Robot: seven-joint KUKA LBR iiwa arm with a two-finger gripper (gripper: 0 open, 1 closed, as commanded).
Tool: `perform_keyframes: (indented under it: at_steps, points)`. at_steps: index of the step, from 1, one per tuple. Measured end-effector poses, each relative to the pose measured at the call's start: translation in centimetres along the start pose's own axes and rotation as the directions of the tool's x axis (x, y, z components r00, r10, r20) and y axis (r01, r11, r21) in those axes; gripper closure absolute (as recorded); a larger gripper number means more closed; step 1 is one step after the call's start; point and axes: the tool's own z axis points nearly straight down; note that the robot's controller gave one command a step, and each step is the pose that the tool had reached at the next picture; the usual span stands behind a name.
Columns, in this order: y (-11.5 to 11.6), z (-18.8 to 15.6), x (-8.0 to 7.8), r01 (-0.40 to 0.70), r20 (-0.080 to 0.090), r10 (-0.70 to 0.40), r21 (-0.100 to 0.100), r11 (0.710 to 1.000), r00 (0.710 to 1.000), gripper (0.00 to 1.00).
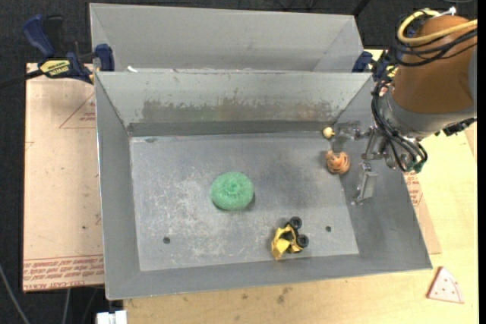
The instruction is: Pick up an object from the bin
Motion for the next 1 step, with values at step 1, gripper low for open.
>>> perform_keyframes:
  at_steps: [1]
  points:
    - [0.04,-0.45,-0.16,0.002,0.008,-0.002,0.001,1.000,1.000,0.00]
